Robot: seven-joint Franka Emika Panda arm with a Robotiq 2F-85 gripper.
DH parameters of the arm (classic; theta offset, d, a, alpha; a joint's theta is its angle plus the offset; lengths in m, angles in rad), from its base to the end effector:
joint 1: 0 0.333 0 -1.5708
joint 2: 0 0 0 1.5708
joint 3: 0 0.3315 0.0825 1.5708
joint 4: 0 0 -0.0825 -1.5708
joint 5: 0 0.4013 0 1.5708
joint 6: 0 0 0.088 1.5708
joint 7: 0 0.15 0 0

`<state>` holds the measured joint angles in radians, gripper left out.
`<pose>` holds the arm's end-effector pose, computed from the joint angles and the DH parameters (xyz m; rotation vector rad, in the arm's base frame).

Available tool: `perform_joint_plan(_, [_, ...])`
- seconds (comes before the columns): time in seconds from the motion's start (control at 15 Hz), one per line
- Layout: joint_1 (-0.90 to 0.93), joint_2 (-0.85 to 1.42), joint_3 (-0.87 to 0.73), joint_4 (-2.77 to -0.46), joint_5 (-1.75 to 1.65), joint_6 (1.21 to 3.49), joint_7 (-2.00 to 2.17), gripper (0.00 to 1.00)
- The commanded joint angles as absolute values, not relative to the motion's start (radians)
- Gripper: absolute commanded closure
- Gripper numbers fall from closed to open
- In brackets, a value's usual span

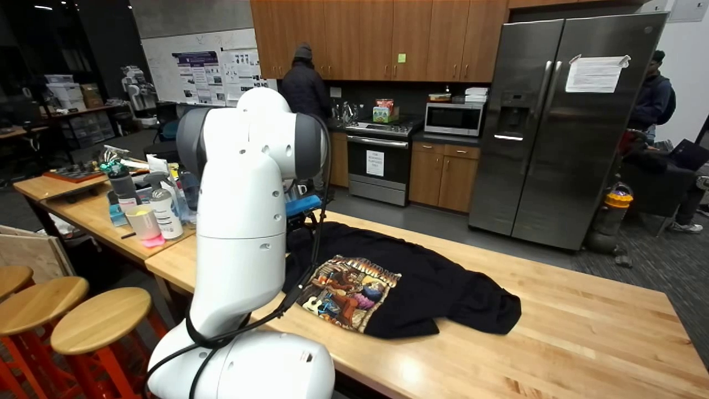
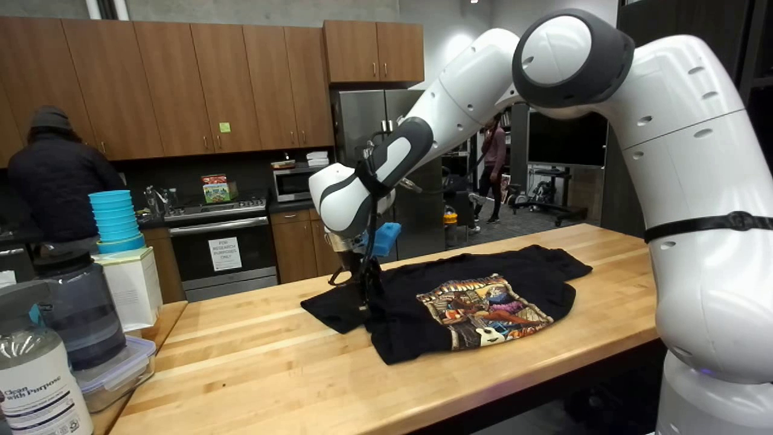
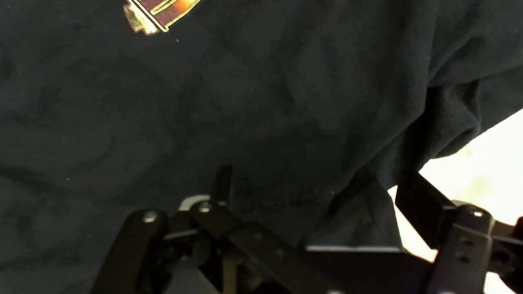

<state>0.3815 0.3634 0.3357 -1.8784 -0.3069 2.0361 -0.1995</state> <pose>0.4896 0.3809 0.2759 2.5400 1.5057 -0.1992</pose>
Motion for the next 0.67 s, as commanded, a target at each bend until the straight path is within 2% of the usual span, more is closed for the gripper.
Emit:
perform_joint_plan(0.0, [0.392,0.387,0.336,-1.836,-0.334,1.947,-0.320,0.00])
perform_joint_plan(0.6, [0.389,0.368,0.347,-1.836,-0.390,1.919,-0.489,0.00])
